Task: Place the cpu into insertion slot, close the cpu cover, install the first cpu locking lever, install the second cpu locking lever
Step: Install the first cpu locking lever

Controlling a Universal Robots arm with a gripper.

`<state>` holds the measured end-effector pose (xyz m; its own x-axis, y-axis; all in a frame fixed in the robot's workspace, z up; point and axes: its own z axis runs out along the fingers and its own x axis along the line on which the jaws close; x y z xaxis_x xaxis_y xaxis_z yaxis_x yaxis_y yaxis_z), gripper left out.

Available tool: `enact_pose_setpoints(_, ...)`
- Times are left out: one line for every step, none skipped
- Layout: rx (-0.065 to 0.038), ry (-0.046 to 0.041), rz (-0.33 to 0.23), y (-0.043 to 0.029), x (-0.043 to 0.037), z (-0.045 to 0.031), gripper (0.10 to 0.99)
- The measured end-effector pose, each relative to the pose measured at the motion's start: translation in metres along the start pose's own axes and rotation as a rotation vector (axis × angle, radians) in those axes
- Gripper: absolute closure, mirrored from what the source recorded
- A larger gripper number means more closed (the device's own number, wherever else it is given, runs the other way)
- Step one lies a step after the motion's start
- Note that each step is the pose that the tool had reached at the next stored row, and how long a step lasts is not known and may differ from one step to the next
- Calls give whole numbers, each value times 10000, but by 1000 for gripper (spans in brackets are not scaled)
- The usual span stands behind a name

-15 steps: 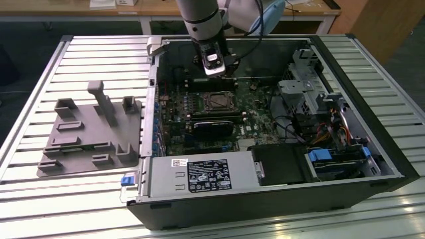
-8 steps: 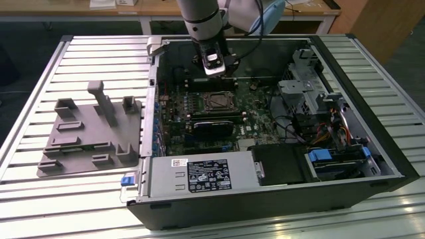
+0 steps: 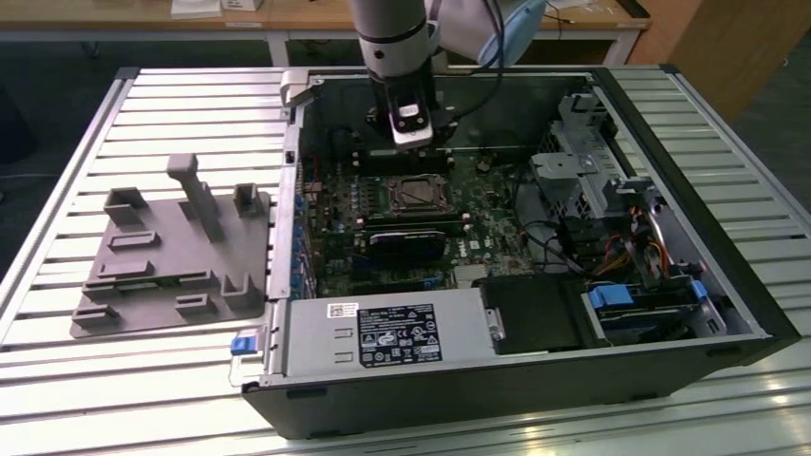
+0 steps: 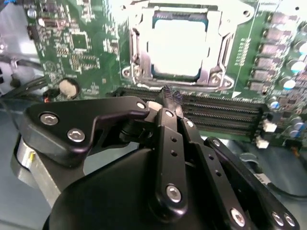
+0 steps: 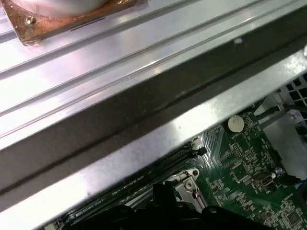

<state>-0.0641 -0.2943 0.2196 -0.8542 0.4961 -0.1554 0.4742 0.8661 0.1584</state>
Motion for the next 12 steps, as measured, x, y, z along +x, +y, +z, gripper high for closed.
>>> enact_pose_setpoints(61, 8, -8, -9, -7, -1, 984)
enact_pose_setpoints(117, 12, -17, -19, -15, -1, 984)
enact_pose_setpoints(170, 17, -25, -28, -23, -1, 984)
enact_pose_setpoints(223, 21, -32, -39, -31, -1, 984)
enact_pose_setpoints(268, 23, -39, -51, -39, -3, 984)
enact_pose_setpoints(304, 24, -44, -64, -46, -3, 984)
enact_pose_setpoints(335, 27, -49, -77, -54, -3, 984)
enact_pose_setpoints(364, 32, -53, -91, -63, -4, 984)
enact_pose_setpoints(389, 39, -56, -105, -73, -4, 984)
enact_pose_setpoints(414, 48, -58, -120, -84, -5, 984)
enact_pose_setpoints(439, 64, -61, -133, -94, -5, 984)
enact_pose_setpoints(468, 90, -61, -143, -105, -5, 984)
